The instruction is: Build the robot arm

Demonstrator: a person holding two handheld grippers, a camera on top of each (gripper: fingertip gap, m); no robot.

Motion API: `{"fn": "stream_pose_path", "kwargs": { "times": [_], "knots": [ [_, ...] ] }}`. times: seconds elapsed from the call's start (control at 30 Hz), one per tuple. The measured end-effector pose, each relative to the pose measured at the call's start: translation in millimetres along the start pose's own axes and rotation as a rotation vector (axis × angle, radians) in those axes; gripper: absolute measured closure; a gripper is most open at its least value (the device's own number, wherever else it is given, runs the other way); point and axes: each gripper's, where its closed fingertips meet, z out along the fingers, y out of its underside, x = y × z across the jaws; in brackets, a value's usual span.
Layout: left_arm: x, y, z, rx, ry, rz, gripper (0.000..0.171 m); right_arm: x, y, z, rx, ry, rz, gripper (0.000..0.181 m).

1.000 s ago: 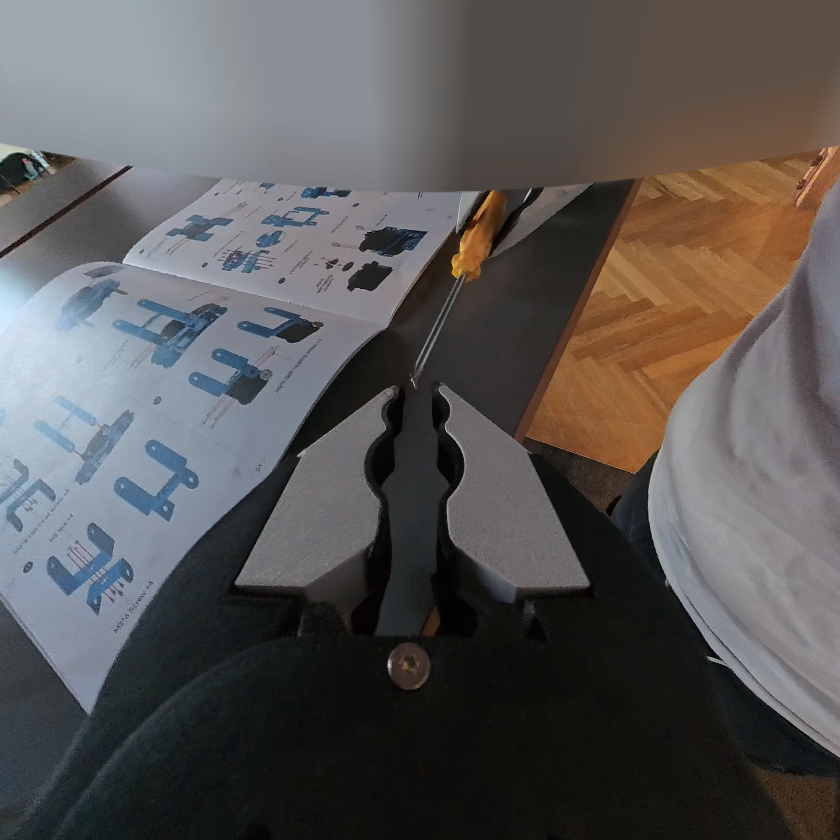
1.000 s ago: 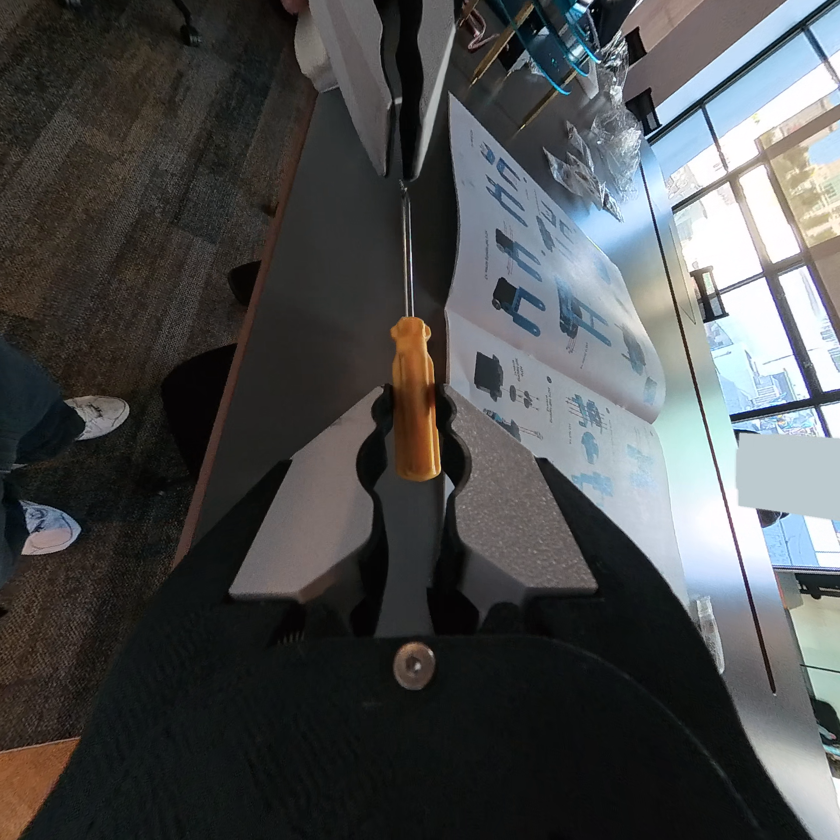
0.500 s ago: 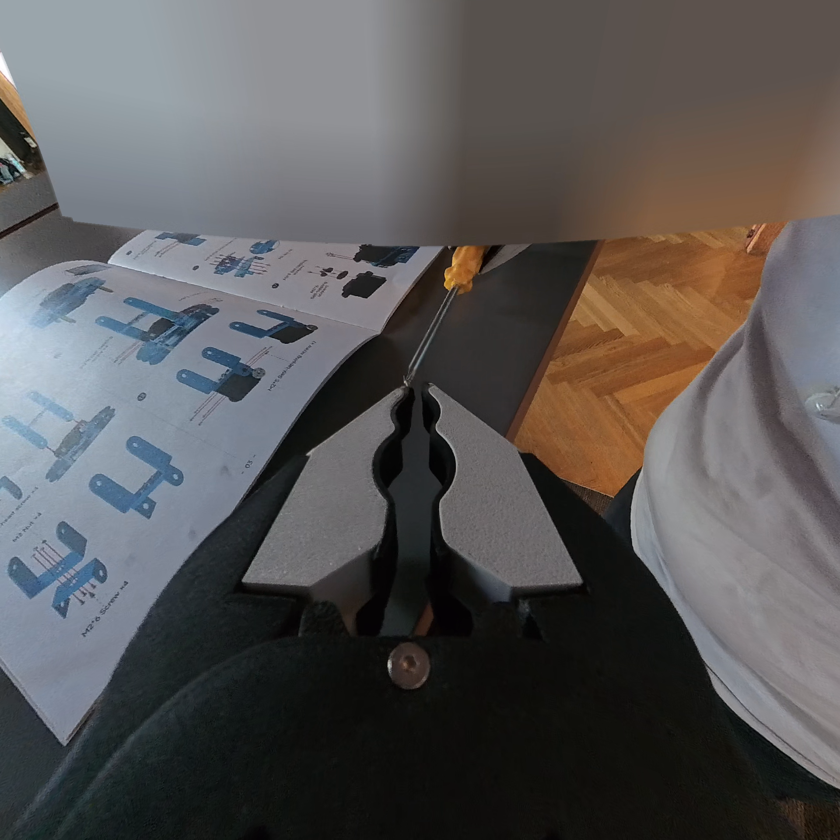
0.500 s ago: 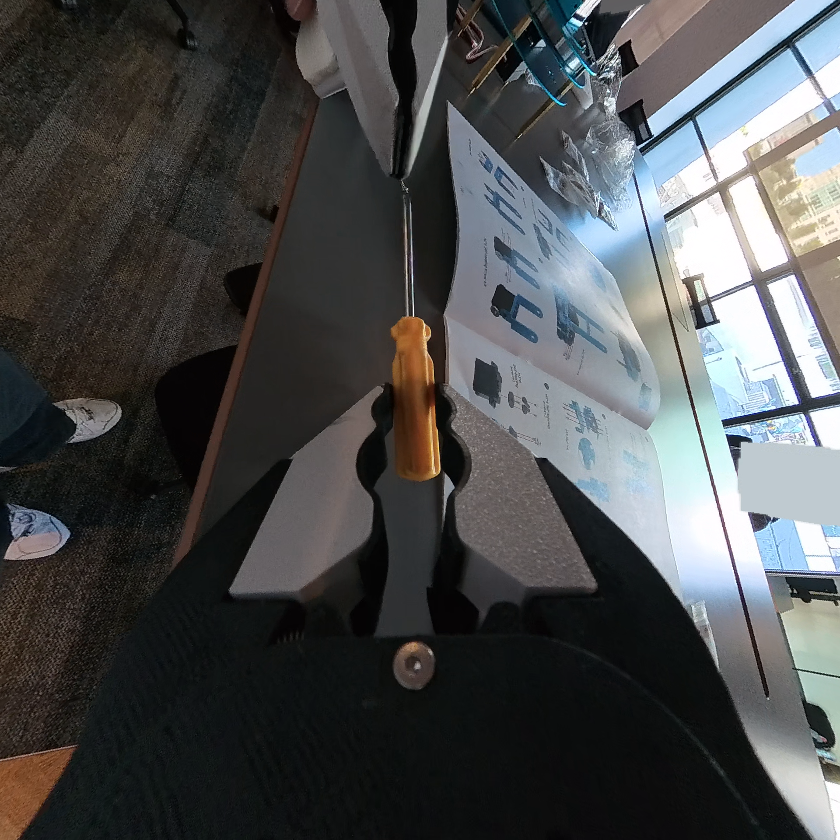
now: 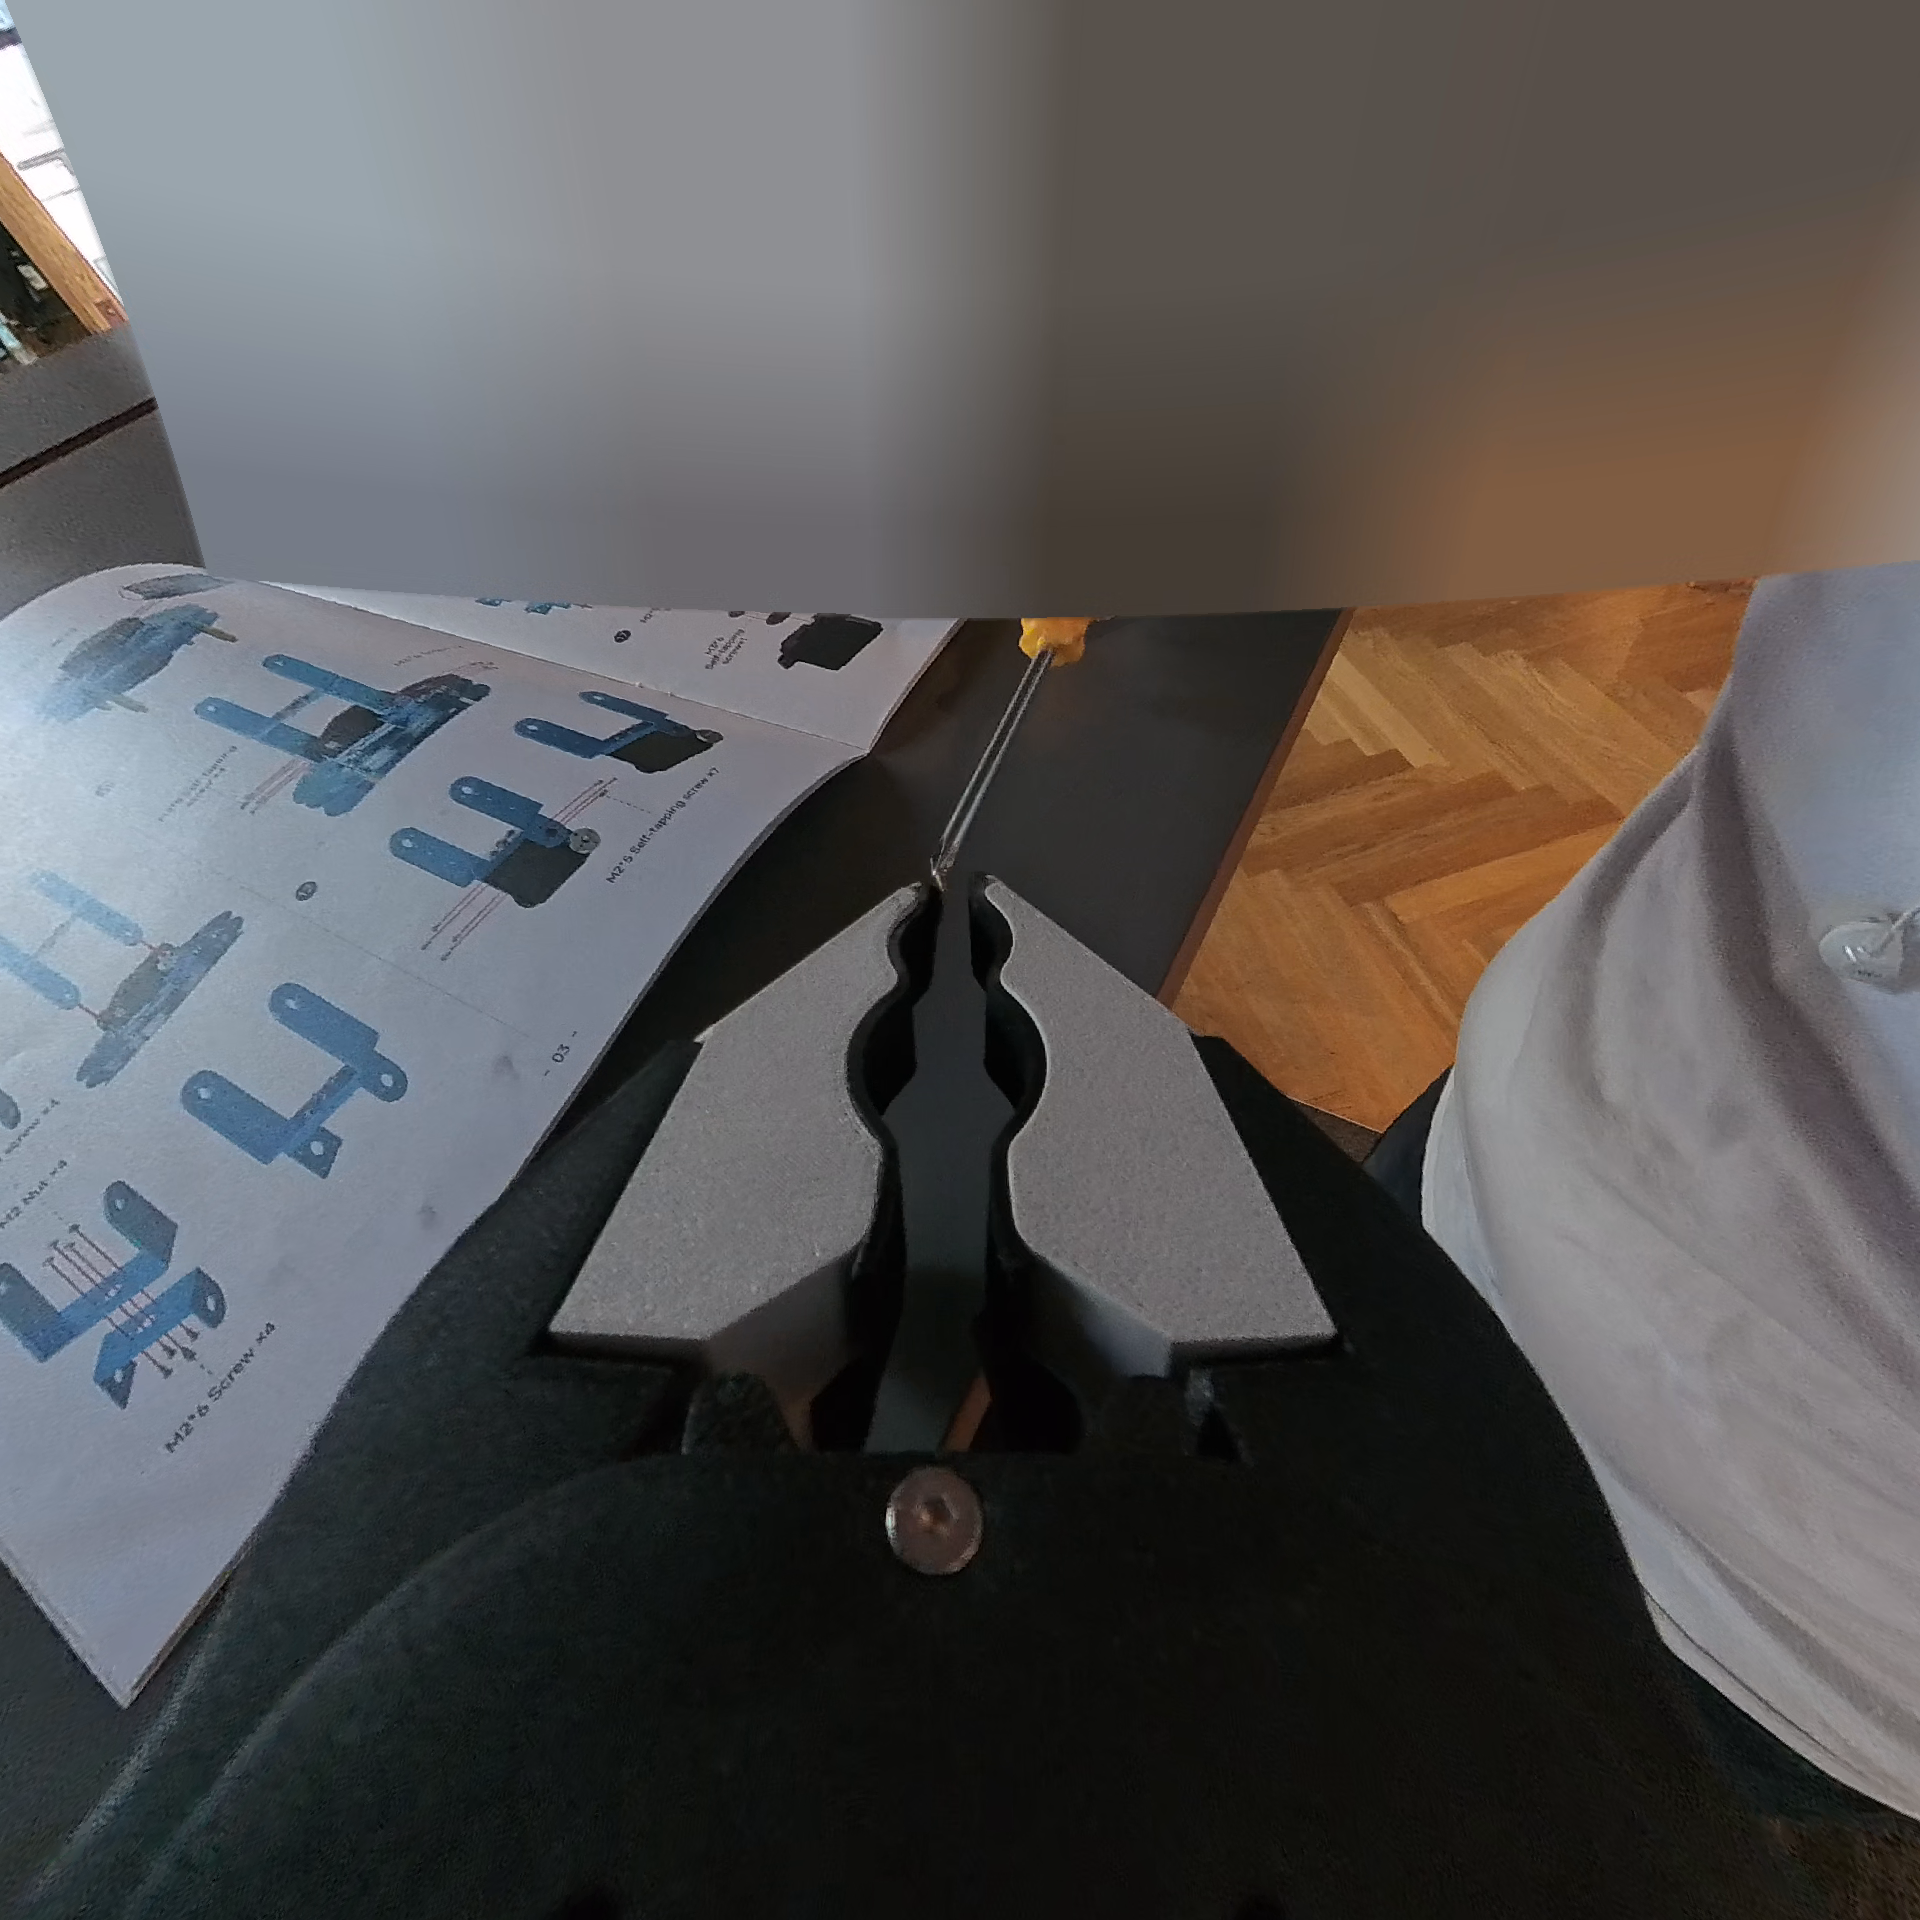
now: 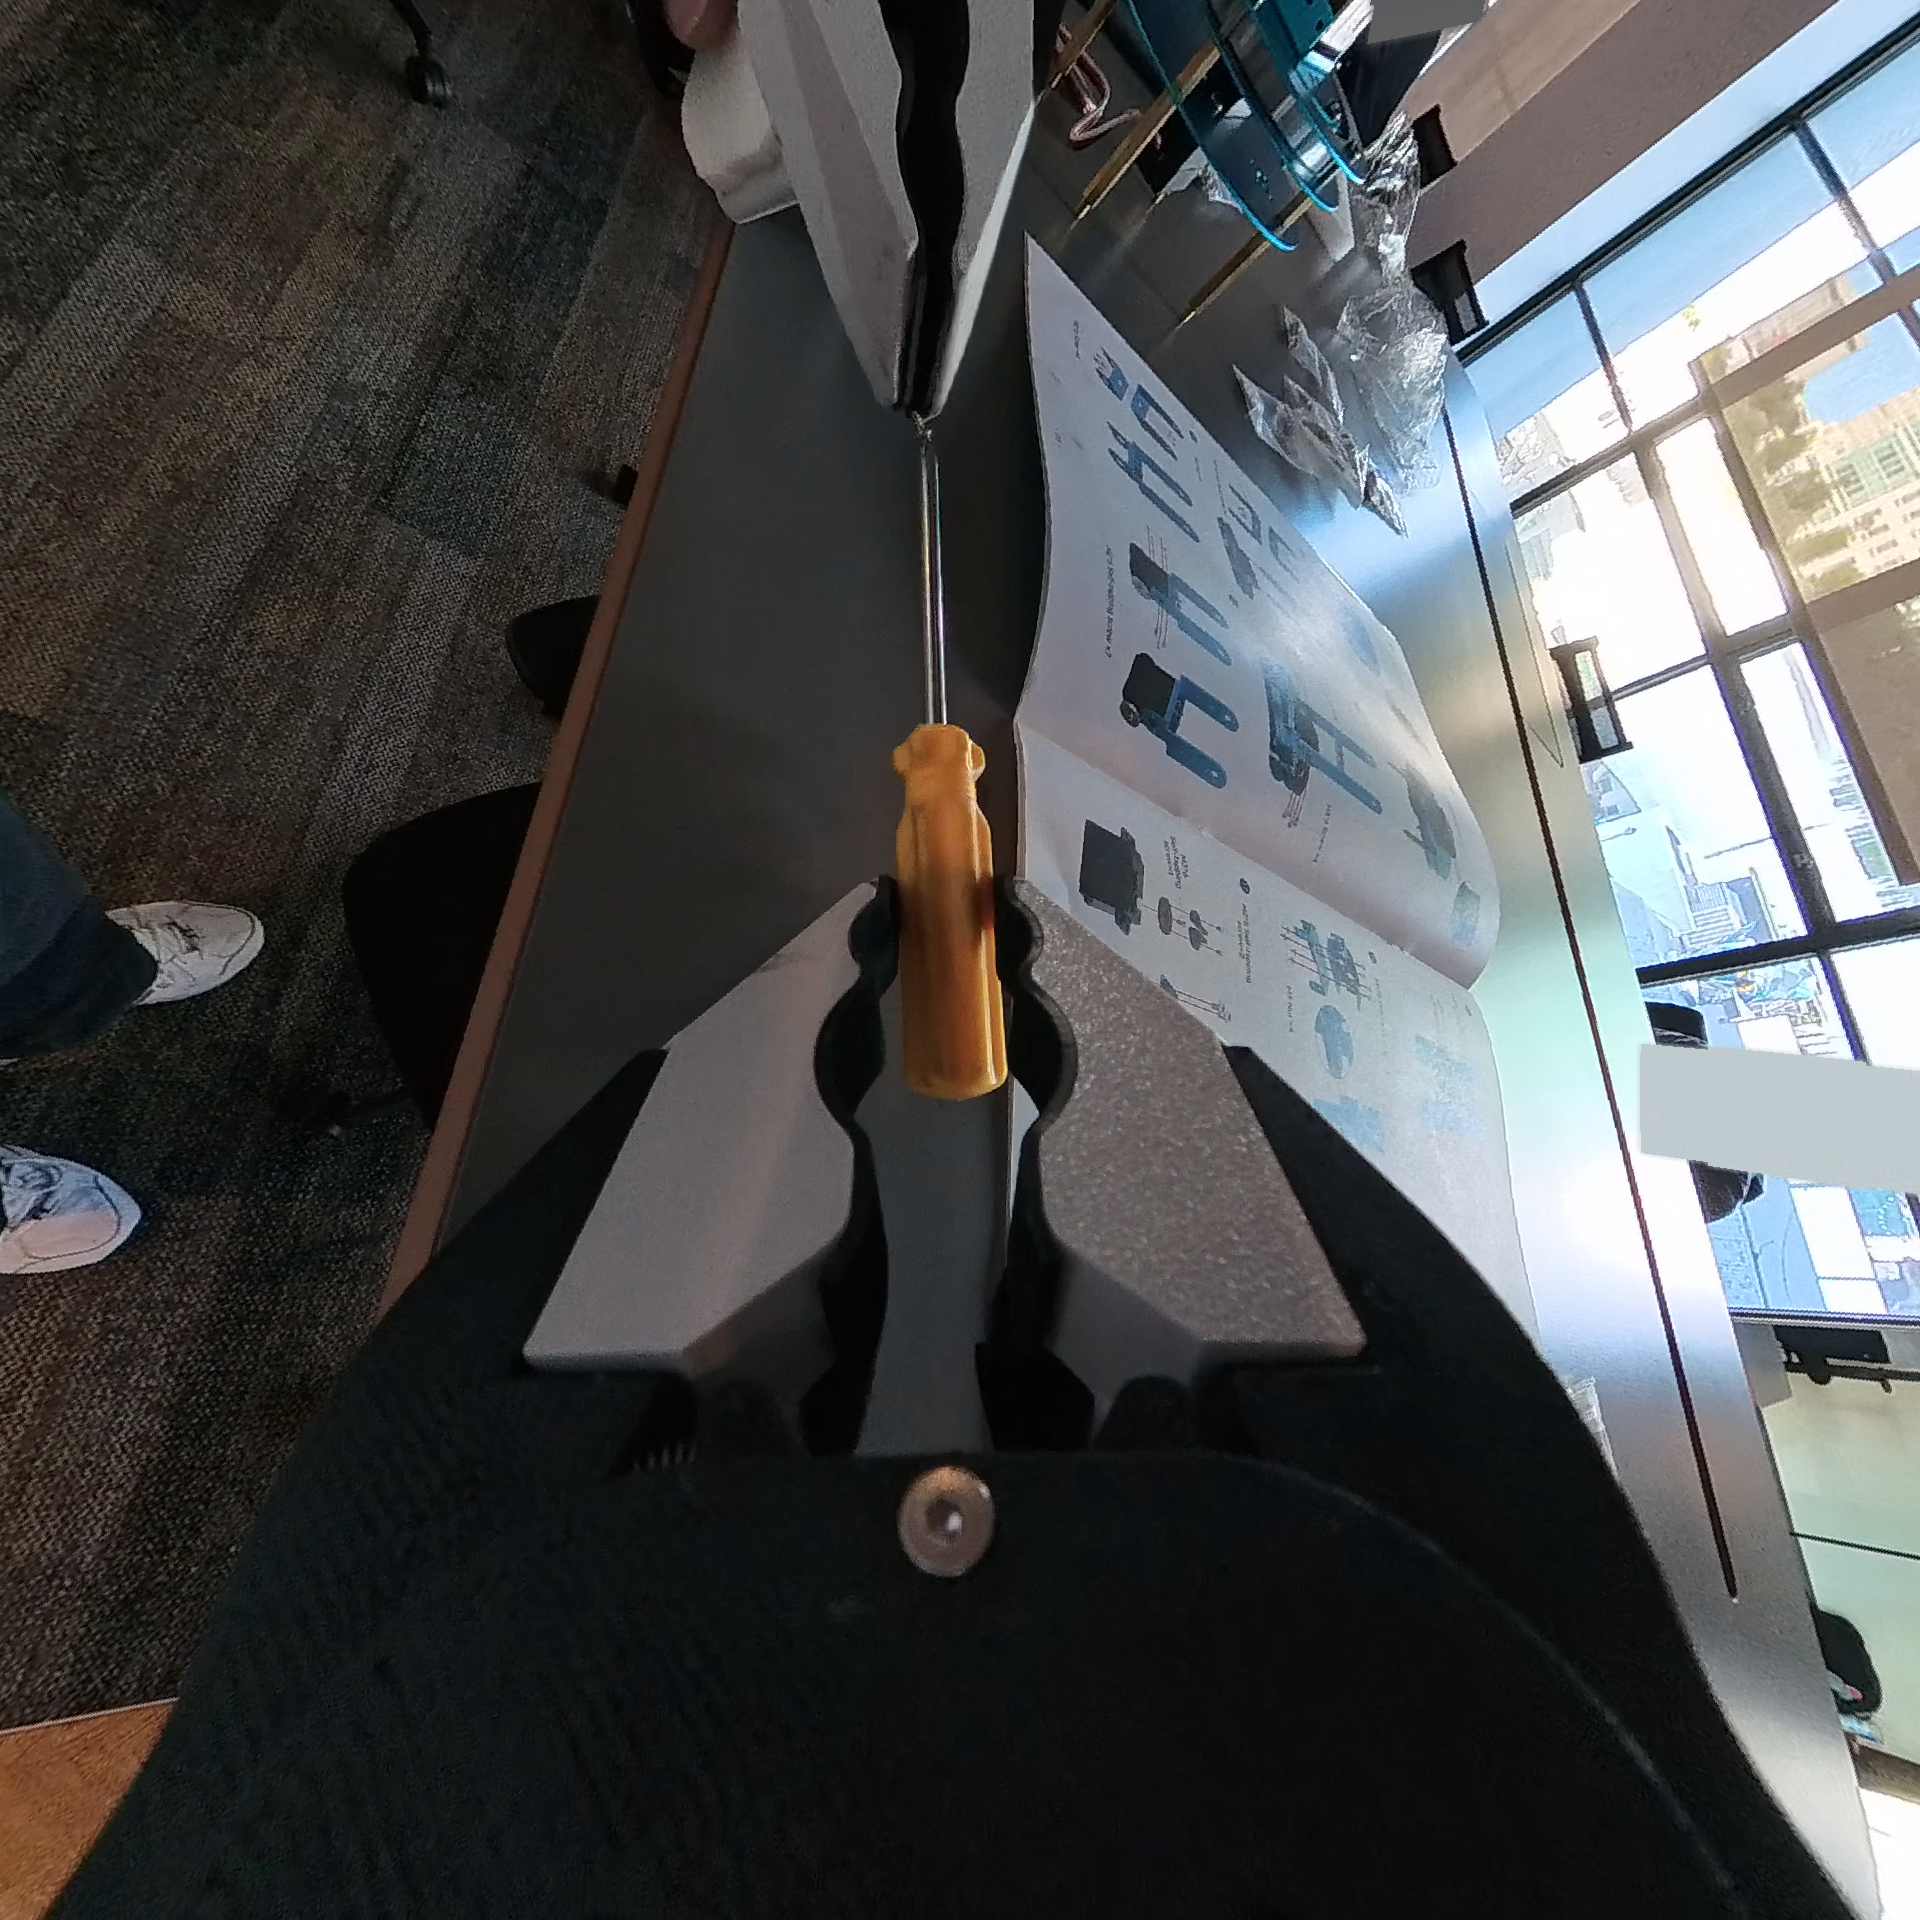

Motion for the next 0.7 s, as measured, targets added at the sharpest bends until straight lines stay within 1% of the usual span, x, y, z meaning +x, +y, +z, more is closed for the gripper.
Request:
{"fn": "stream_pose_path", "kwargs": {
  "times": [0.7],
  "knots": [
    [-2.6, -2.7, -0.6, 0.02, 0.001, -0.039, 0.171, 0.1, -1.6, -1.4, 0.015, -0.001, -0.007, 0.164]
  ]
}}
